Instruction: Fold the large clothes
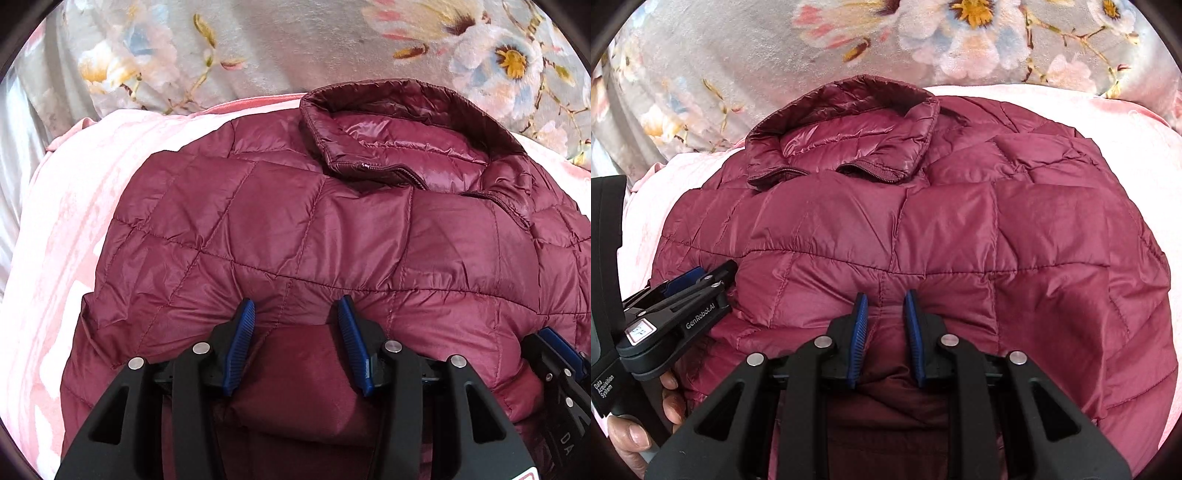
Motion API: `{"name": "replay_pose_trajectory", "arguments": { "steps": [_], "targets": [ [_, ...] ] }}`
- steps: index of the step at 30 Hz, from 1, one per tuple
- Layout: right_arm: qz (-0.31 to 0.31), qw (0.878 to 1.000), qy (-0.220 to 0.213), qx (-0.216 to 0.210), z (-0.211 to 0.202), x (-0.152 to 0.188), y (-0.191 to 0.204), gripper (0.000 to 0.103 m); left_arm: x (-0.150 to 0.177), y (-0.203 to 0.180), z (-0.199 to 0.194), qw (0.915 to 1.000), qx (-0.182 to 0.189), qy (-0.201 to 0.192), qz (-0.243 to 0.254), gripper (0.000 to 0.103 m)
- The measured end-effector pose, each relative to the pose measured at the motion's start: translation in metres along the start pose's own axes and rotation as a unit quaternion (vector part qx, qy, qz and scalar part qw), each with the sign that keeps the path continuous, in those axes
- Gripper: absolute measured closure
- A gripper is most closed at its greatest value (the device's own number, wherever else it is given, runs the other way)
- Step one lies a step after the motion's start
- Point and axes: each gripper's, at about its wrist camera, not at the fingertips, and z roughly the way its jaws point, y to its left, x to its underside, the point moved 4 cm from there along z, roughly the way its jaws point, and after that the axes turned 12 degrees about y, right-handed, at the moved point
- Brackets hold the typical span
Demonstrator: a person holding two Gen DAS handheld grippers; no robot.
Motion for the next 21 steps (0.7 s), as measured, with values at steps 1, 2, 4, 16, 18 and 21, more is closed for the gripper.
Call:
{"name": "replay_pose_trajectory", "arguments": {
  "steps": [1, 2, 4, 16, 18, 21],
  "targets": [
    [0.000, 1.000, 0.000, 0.001, 0.000, 0.000, 0.000, 0.083, 0.000, -0.001, 0.000, 1.0000, -0.003, 0.000, 0.001, 0.056],
    [-0.001, 1.000, 0.000, 0.002, 0.001, 0.001, 0.000, 0.083, 0.001, -0.002, 0.000, 1.0000, -0.005, 0.000, 0.002, 0.056],
    [0.000, 1.000, 0.001, 0.002, 0.001, 0.001, 0.000, 0.083, 0.000, -0.002, 0.000, 1.0000, -0.006, 0.000, 0.002, 0.055],
    [0.010, 0.999, 0.005, -0.034, -0.020, -0.007, -0.008, 0.057, -0.011, 0.019, -0.012, 0.9988, 0.024, 0.043, -0.009, 0.044],
    [0.027, 0.998, -0.013, -0.055, -0.037, -0.020, -0.017, 0.053, -0.025, 0.034, -0.020, 0.9959, 0.063, 0.053, -0.036, 0.040],
    [0.073, 0.991, -0.019, -0.109, -0.045, -0.051, -0.033, 0.050, -0.058, 0.054, -0.028, 0.9893, 0.109, 0.057, -0.079, 0.037]
  ]
}}
